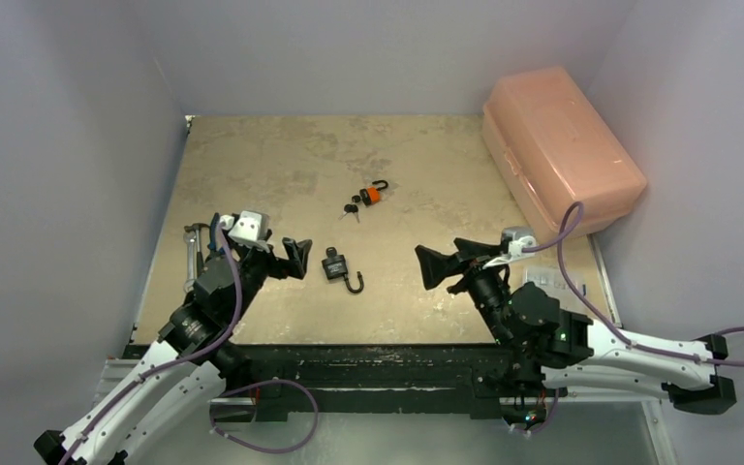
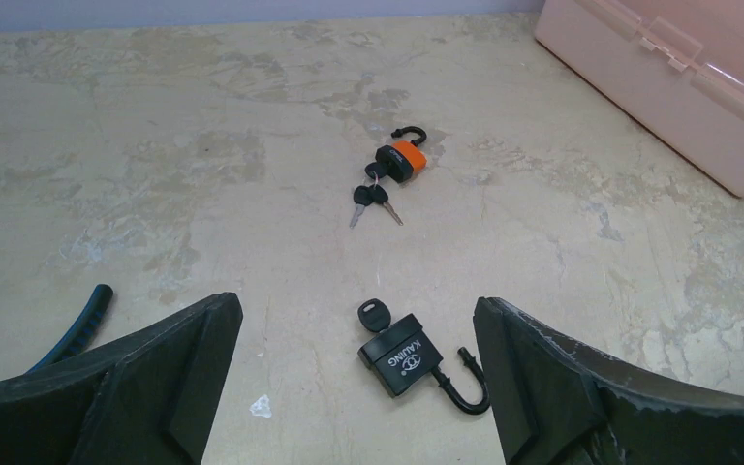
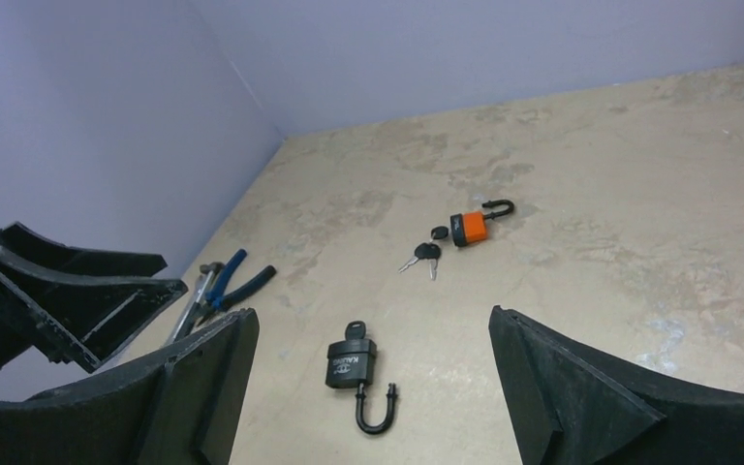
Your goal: Unlock with the key
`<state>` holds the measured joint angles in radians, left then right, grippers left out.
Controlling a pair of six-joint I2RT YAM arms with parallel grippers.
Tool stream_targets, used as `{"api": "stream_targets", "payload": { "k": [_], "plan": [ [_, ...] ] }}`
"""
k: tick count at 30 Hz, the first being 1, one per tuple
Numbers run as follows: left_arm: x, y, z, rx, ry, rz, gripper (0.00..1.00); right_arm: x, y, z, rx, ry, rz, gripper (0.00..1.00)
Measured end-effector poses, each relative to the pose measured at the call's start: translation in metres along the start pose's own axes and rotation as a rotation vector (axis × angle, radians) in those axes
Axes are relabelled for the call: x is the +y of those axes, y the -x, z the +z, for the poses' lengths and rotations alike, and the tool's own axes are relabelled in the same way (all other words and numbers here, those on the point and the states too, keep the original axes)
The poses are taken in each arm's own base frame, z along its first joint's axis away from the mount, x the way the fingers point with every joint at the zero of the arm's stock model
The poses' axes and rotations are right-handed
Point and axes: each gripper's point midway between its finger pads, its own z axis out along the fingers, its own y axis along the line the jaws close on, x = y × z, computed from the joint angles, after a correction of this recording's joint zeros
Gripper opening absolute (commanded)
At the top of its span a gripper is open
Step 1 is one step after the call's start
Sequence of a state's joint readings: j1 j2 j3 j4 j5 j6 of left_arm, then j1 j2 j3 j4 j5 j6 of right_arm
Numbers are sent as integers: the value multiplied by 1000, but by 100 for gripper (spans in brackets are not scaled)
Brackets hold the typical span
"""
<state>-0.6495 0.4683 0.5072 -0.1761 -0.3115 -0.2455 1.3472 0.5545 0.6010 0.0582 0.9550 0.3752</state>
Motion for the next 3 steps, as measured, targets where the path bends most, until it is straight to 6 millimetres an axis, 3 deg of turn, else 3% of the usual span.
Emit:
{"api": "stream_targets", "payload": {
  "k": [3],
  "plan": [
    [0,0,0,1,0,0,99,2,-7,2,15,-3,-6,99]
  ]
}}
